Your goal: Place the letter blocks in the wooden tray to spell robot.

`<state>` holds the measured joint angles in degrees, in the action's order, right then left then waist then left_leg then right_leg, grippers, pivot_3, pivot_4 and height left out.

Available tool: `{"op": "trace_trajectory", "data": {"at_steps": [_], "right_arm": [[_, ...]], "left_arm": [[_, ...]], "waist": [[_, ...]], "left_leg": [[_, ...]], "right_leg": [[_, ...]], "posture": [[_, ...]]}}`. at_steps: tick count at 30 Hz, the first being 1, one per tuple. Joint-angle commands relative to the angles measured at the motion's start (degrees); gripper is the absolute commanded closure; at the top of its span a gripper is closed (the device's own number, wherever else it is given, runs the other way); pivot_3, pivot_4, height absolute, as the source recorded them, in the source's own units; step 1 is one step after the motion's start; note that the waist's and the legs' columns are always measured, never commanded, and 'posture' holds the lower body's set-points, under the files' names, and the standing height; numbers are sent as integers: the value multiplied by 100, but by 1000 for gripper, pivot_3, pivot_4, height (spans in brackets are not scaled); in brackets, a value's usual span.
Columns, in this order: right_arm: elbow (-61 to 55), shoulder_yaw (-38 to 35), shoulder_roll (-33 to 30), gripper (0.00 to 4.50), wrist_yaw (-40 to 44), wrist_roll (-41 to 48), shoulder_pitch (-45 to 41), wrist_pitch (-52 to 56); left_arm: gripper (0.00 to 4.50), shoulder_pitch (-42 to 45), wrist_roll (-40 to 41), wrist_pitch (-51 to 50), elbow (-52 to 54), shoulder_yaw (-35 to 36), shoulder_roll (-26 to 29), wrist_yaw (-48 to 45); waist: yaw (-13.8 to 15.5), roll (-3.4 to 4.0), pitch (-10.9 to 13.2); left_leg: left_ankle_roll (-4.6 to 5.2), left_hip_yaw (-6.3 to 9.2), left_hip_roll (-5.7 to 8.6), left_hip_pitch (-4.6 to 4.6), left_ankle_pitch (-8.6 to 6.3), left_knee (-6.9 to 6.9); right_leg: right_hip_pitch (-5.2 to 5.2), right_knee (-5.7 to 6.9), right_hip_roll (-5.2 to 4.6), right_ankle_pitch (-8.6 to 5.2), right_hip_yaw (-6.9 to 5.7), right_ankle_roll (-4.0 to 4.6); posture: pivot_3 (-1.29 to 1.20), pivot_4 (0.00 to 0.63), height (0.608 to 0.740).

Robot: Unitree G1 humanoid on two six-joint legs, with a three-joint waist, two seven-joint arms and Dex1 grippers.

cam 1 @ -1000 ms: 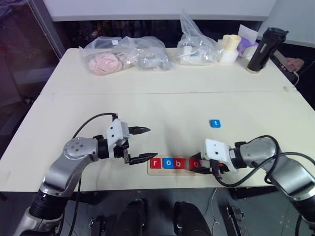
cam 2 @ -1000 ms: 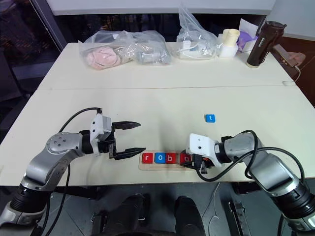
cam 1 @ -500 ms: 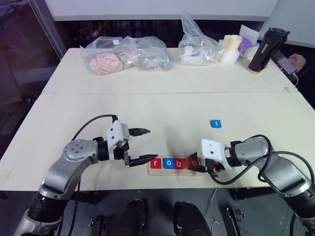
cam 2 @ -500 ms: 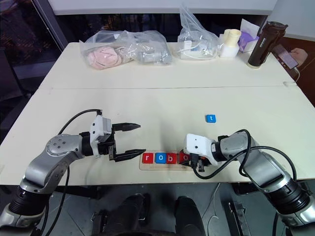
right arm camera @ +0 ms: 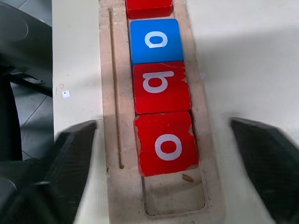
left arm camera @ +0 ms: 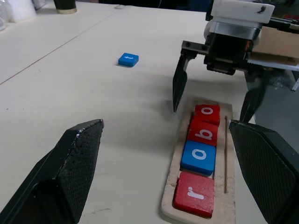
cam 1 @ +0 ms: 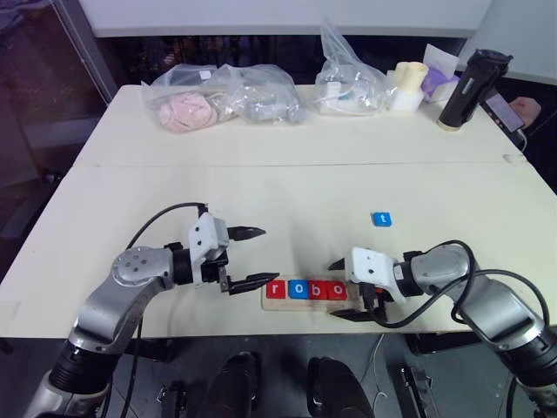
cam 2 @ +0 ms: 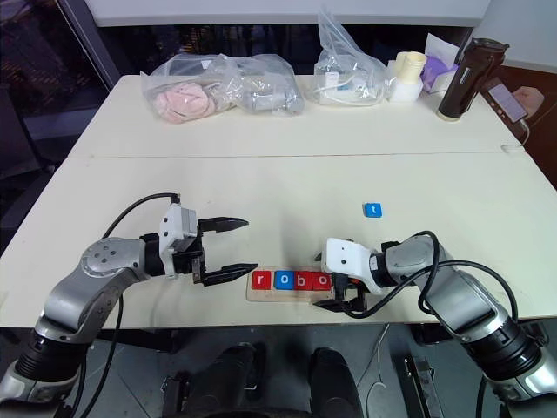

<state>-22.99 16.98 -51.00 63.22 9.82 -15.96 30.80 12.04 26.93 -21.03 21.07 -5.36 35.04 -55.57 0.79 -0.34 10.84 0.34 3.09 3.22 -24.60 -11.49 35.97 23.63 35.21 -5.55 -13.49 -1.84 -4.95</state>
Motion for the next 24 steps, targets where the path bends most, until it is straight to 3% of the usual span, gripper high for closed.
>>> {"op": "trace_trajectory", "data": {"at_steps": [1, 9, 24], "right_arm": [[-292, -353, -13, 28, -15, 227, -174, 155], [-220, -557, -246, 28, 24, 242, 21, 137], [156, -454, -93, 28, -131, 8, 103, -146]], "left_arm": [[0, 2, 109, -13, 252, 142, 49, 13], [0, 0, 119, -5, 255, 98, 45, 35], [0, -64, 159, -58, 360, 115, 74, 58]], "waist": [[1, 0, 0], [5, 0, 0], [0, 0, 0]], "left_leg": [[0, 0, 0, 0, 0, 0], [0, 0, 0, 0, 0, 0], [2, 0, 0, 0, 1, 1]], "right_leg": [[0, 0, 0, 0, 0, 0], [-1, -1, -1, 0, 0, 0], [-1, 1, 0, 0, 0, 0]], "posture": [[0, 150, 738], [0, 150, 738], [0, 150, 738]]}}
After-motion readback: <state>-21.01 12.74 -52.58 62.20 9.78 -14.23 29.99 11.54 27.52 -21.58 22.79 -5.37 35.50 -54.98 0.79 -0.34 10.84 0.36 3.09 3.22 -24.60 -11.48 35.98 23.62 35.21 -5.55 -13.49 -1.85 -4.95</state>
